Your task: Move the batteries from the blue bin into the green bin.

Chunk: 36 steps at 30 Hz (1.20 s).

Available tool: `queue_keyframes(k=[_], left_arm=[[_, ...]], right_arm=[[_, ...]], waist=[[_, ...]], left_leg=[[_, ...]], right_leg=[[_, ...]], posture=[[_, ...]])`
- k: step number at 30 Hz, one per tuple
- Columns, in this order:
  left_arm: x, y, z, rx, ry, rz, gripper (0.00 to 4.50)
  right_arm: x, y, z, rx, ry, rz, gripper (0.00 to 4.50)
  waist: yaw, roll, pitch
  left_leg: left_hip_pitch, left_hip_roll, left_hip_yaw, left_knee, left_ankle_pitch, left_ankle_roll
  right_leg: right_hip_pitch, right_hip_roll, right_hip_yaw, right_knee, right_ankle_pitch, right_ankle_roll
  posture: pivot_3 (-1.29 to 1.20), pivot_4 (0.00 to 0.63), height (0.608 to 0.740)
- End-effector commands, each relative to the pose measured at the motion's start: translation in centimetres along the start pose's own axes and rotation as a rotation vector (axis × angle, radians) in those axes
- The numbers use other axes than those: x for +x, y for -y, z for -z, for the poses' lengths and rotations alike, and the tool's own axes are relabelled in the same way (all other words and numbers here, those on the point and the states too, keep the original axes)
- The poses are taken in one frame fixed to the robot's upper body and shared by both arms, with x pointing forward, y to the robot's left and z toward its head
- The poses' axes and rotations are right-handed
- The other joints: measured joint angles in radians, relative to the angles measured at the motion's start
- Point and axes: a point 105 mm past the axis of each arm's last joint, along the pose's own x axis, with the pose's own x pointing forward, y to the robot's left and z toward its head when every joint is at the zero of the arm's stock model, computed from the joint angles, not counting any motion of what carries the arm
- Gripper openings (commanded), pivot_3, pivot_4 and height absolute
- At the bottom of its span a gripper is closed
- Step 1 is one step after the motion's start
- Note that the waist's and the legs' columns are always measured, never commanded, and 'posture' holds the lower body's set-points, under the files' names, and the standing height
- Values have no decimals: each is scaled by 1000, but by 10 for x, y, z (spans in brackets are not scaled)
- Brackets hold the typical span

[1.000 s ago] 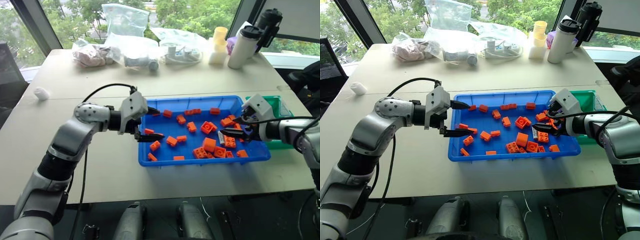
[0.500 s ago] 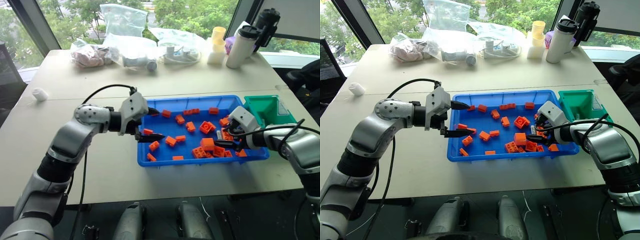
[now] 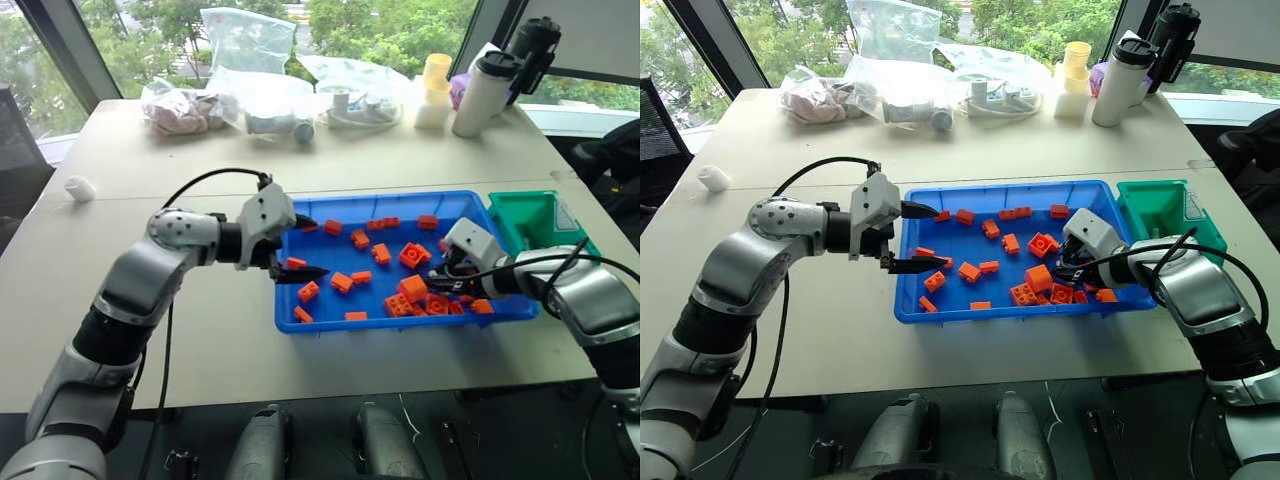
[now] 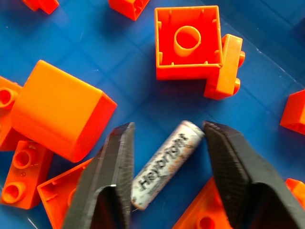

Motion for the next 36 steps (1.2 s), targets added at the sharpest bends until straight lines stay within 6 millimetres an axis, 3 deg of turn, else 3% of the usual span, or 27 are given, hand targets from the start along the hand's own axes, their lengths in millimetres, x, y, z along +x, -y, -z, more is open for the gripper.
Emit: queue_keyframes(k=[1, 7, 11, 15, 16, 19, 22, 28, 36], left_arm=[[-5, -3, -11, 48, 19, -20, 4500], [-4, -5, -12, 50, 20, -18, 4500], [-5, -7, -11, 51, 19, -22, 4500], [-4, -10, -19, 40, 71, -33, 4500], [-3, -11, -28, 31, 116, -34, 4500], [-4, -14, -45, 14, 207, -45, 4500], [-5, -14, -57, -4, 263, -37, 4500], [8, 1, -54, -14, 245, 53, 4500], [25, 11, -57, -6, 262, 123, 4500]], right_arm=[[-2, -1, 5, -1, -22, 7, 56], [-6, 8, -11, 19, 52, 61, 34], [-21, 26, -37, 45, 175, 141, 34], [-48, 47, -71, 71, 333, 230, 34], [-63, 58, -81, 81, 399, 295, 34], [-92, 79, -92, 100, 497, 424, 34], [-111, 97, -78, 120, 494, 538, 34], [-127, 123, -8, 229, 274, 714, 34], [-123, 126, 12, 318, 241, 724, 34]], waist=[[0, 0, 0], [0, 0, 0], [0, 0, 0], [-1, 0, 0], [0, 0, 0], [5, 0, 0], [5, 0, 0], [0, 0, 0], [-4, 1, 0]], left_leg=[[0, 0, 0, 0, 0, 0], [0, 0, 0, 0, 0, 0], [0, 0, 0, 0, 0, 0], [0, 0, 0, 0, 0, 0], [0, 0, 0, 0, 0, 0], [0, 0, 0, 0, 0, 0], [-1, 0, 0, 0, 0, 0], [0, -1, 1, 0, 0, 0], [1, 1, 2, -1, 0, 0]], right_leg=[[0, 0, 0, 0, 0, 0], [0, 0, 0, 0, 0, 0], [0, 0, 0, 0, 0, 0], [-1, 0, 0, 0, 0, 0], [-1, 0, 0, 0, 0, 0], [0, -1, 0, 0, 0, 0], [0, -1, 0, 0, 0, 0], [0, -1, 1, 0, 0, 0], [-1, 1, 2, 1, 0, 0]], posture=[[0, 150, 740], [0, 150, 740], [0, 150, 740], [0, 150, 740], [0, 150, 740], [0, 150, 740], [0, 150, 740], [0, 150, 740], [0, 150, 740]])
